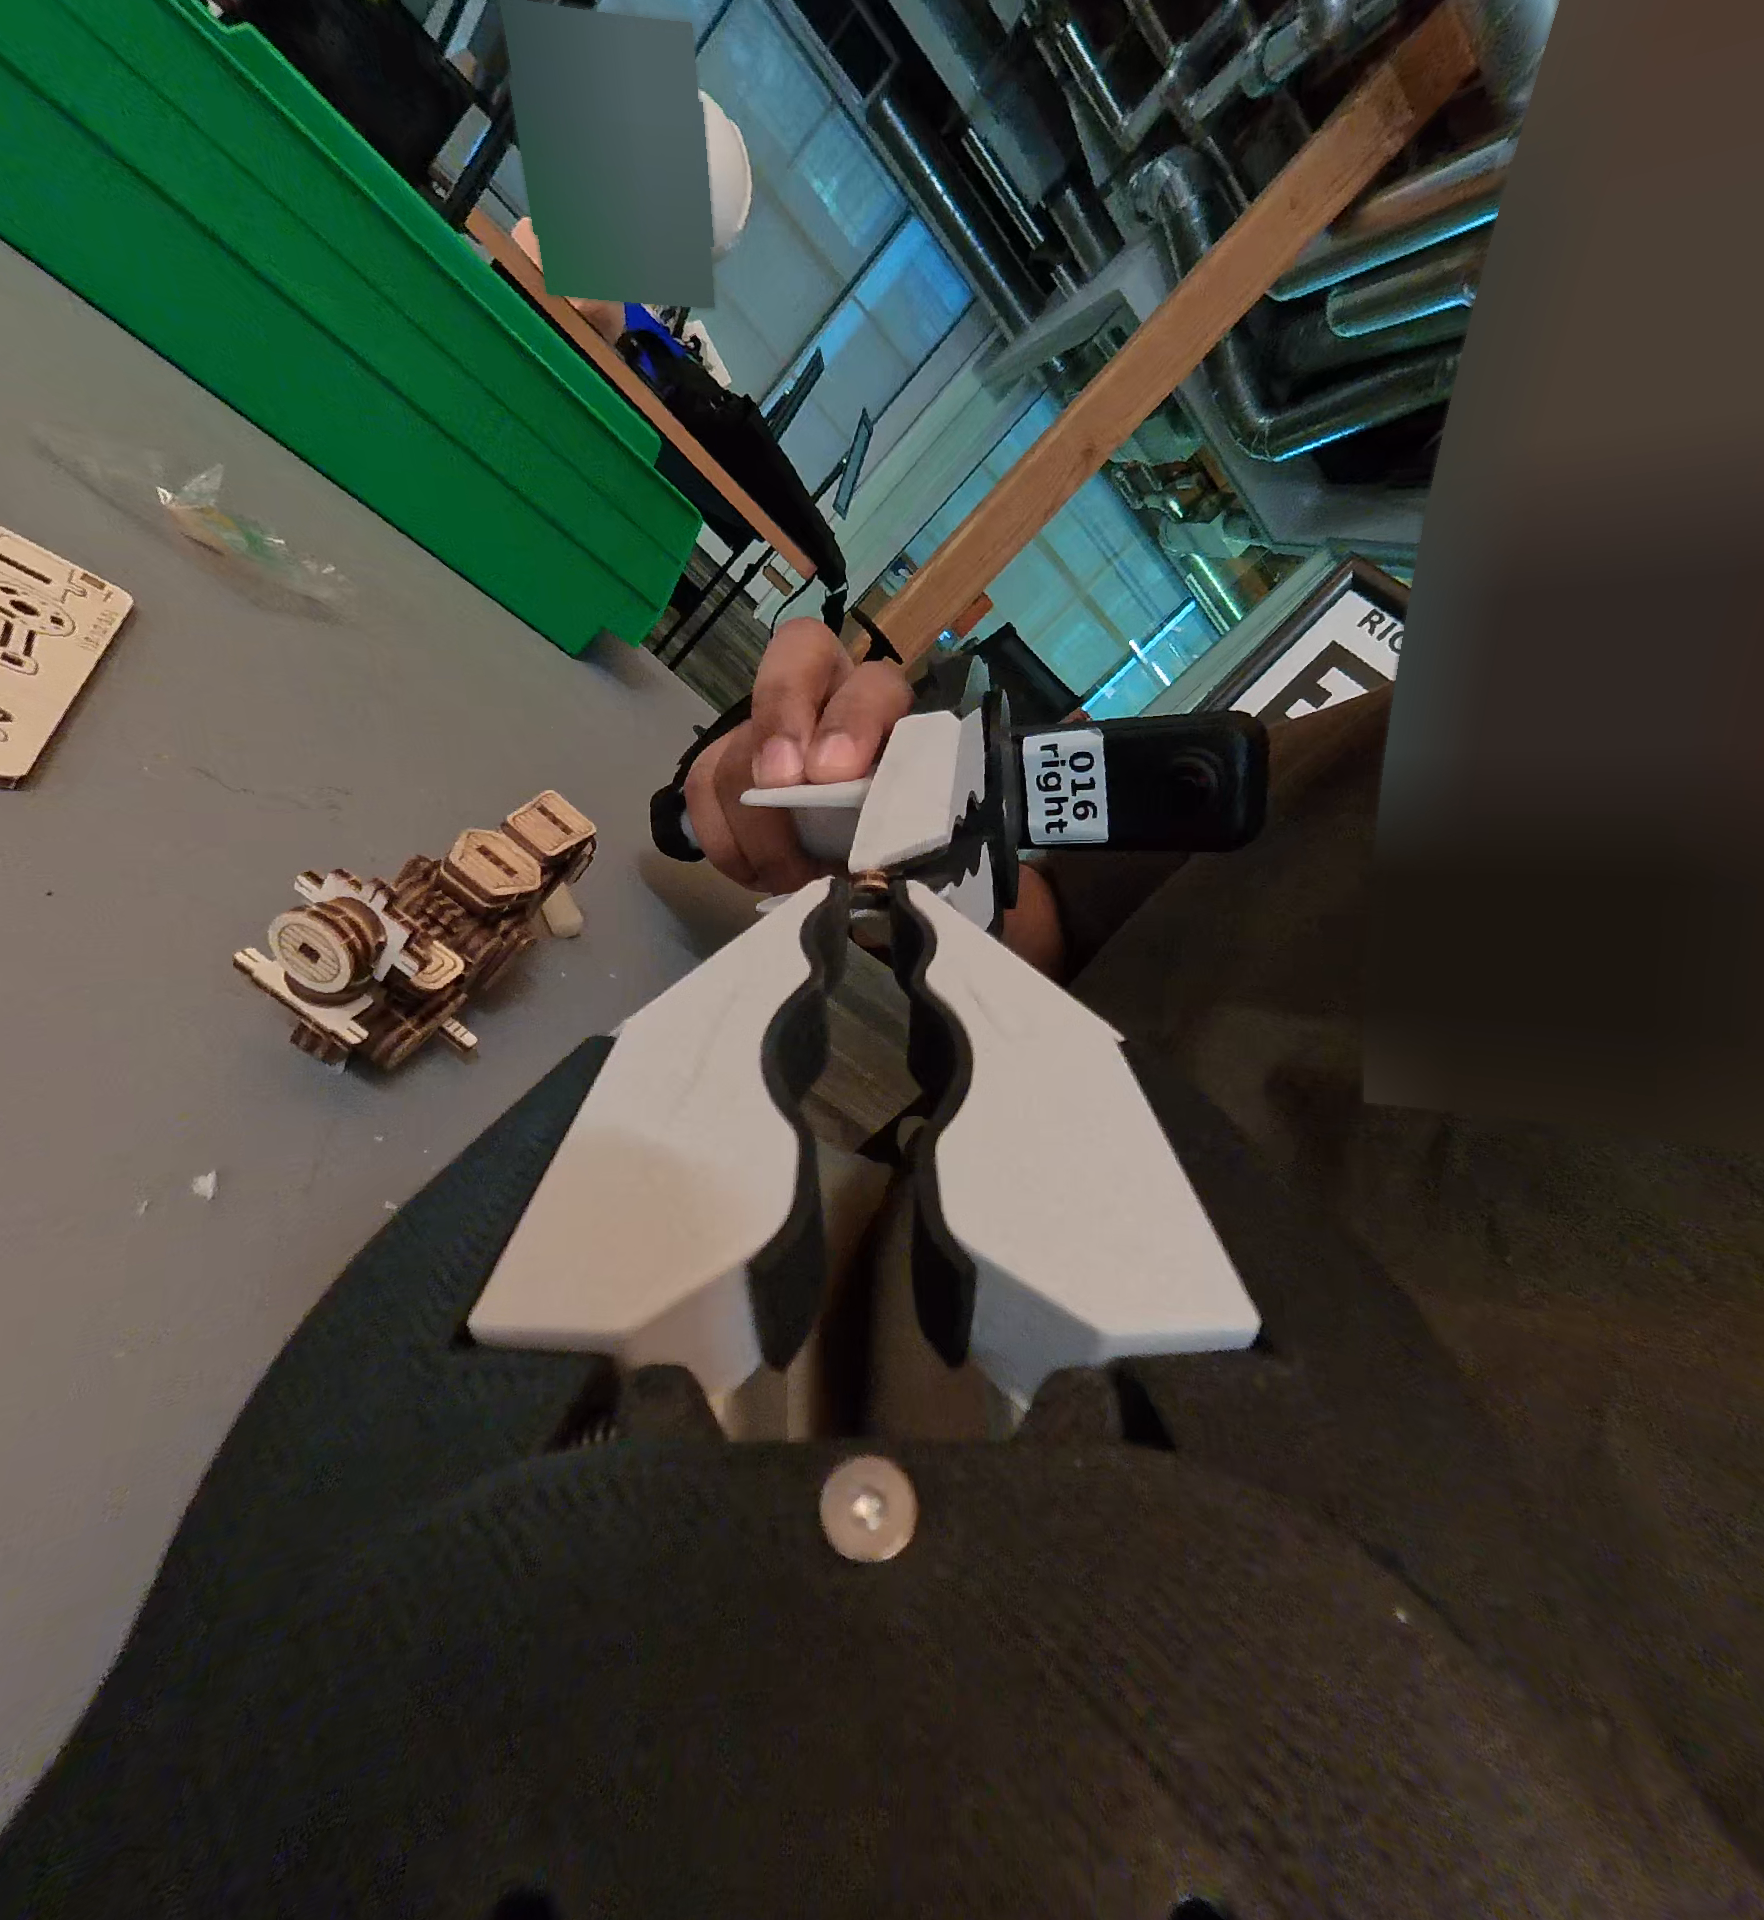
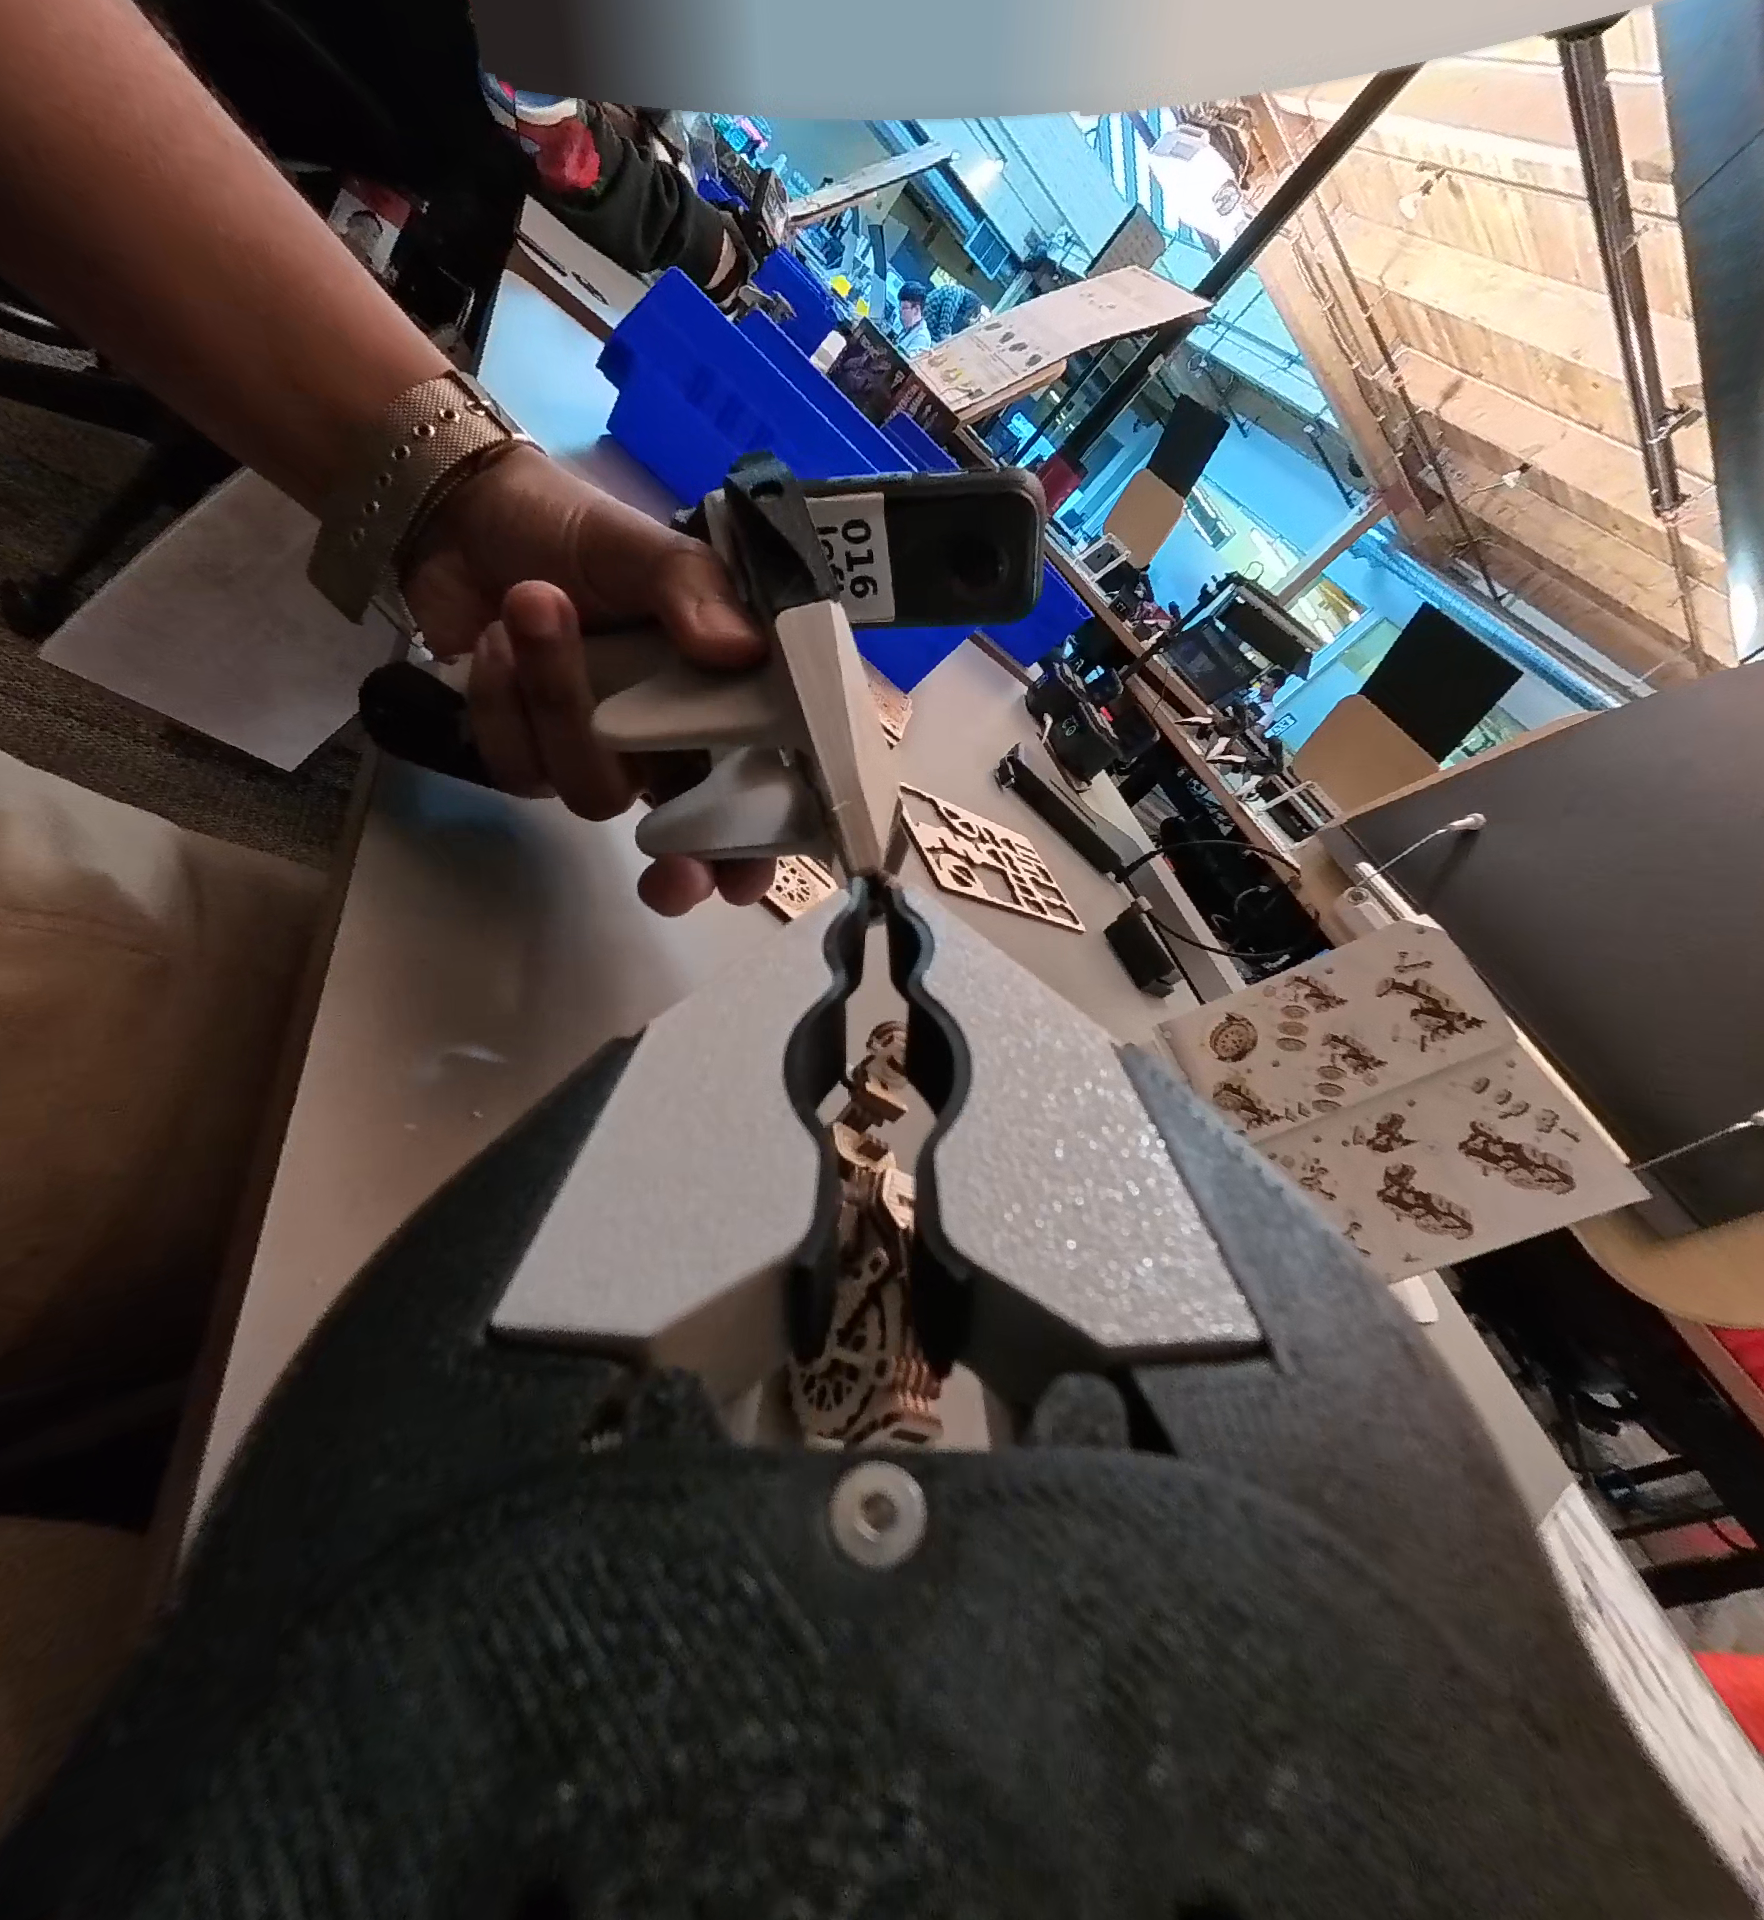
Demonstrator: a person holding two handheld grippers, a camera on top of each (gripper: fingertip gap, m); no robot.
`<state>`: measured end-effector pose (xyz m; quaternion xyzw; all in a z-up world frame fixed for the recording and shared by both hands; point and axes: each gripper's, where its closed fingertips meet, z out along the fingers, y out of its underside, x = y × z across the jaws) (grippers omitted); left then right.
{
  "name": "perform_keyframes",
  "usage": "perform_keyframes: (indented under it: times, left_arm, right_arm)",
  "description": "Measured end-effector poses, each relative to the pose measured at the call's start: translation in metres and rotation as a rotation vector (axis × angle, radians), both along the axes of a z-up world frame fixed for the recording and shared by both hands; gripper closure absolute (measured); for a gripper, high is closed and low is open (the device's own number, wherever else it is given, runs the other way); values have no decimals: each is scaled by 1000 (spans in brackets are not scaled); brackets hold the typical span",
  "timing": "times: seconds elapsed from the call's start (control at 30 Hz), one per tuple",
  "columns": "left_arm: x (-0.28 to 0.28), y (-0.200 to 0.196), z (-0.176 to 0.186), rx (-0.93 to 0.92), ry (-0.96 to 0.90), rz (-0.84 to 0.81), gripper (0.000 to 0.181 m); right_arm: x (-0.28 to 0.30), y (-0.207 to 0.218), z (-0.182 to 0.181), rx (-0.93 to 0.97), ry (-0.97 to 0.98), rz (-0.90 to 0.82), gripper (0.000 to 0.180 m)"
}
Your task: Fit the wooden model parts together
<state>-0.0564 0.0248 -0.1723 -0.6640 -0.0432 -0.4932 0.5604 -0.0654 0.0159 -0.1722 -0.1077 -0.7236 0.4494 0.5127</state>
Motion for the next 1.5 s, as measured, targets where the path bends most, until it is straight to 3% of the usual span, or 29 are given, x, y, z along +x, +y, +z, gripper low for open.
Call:
perform_keyframes:
  times: [0.8,1.1,1.27,1.5]
  left_arm:
    - [-2,1,0,1,15,18,177]
    - [-1,-1,4,45,51,26,177]
    - [-3,-1,4,52,72,42,177]
    - [0,-2,4,48,49,12,178]
  right_arm:
    - [-2,1,-2,-18,-16,-5,178]
    - [-3,7,5,-213,-99,21,164]
    - [-2,12,14,-352,-142,56,170]
    - [1,8,10,-361,-180,90,178]
